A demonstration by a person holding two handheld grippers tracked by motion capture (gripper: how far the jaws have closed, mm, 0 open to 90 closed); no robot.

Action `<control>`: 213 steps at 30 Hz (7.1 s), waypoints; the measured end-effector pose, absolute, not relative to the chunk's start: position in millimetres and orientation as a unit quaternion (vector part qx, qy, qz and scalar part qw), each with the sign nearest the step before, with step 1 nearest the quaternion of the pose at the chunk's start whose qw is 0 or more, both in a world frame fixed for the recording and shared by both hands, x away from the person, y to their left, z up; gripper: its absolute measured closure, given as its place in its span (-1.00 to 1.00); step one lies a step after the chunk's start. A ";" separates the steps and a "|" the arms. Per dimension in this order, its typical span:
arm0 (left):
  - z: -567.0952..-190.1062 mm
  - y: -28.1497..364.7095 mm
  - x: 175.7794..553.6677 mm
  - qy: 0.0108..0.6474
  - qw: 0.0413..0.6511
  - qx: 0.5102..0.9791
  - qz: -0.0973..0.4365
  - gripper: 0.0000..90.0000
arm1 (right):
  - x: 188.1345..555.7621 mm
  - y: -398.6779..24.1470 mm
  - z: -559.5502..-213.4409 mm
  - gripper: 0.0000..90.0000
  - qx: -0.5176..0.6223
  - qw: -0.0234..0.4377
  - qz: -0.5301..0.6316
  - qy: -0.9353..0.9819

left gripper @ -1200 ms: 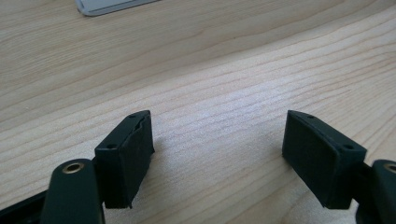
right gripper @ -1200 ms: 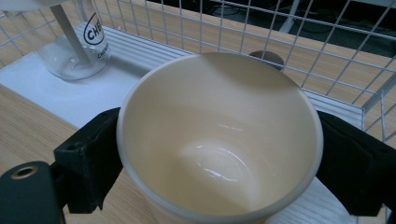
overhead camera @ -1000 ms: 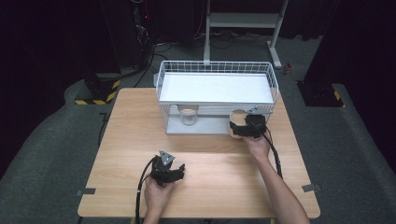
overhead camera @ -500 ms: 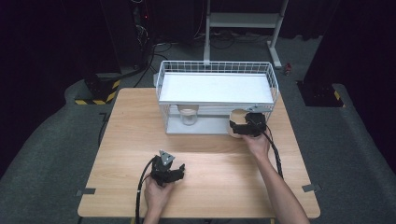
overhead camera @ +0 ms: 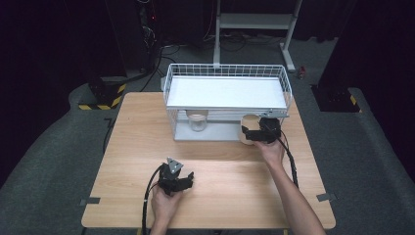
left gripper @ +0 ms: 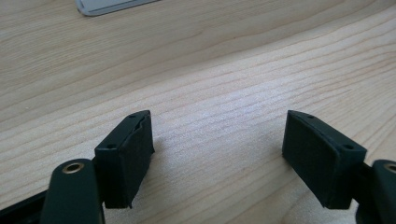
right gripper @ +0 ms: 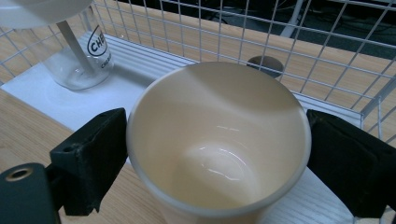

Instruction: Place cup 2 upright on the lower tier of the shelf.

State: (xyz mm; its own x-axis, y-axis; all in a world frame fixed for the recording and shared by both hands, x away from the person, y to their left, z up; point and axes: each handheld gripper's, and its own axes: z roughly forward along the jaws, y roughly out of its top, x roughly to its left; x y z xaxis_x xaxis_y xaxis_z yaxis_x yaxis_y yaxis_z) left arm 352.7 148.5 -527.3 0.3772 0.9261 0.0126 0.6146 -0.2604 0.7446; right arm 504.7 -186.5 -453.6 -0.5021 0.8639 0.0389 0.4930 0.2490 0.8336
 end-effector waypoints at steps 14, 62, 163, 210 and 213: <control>-527.3 148.6 352.8 0.507 0.335 0.759 0.233 -0.44 | 485.5 -200.2 -451.4 -0.77 0.447 0.228 0.422 0.755; -527.3 148.6 352.8 0.507 0.335 0.759 0.233 -0.44 | 464.8 -193.9 -492.2 -0.07 0.473 0.241 0.374 0.761; -527.3 148.3 352.7 0.508 0.335 0.759 0.232 -0.44 | 437.6 -233.6 -459.6 -0.28 0.463 0.203 0.442 0.741; -527.4 147.6 352.4 0.510 0.335 0.758 0.231 -0.44 | 378.4 -251.5 -481.6 -0.23 0.447 0.184 0.447 0.753; -527.4 147.6 352.4 0.510 0.335 0.758 0.231 -0.44 | 376.5 -251.0 -485.8 -0.23 0.447 0.185 0.441 0.756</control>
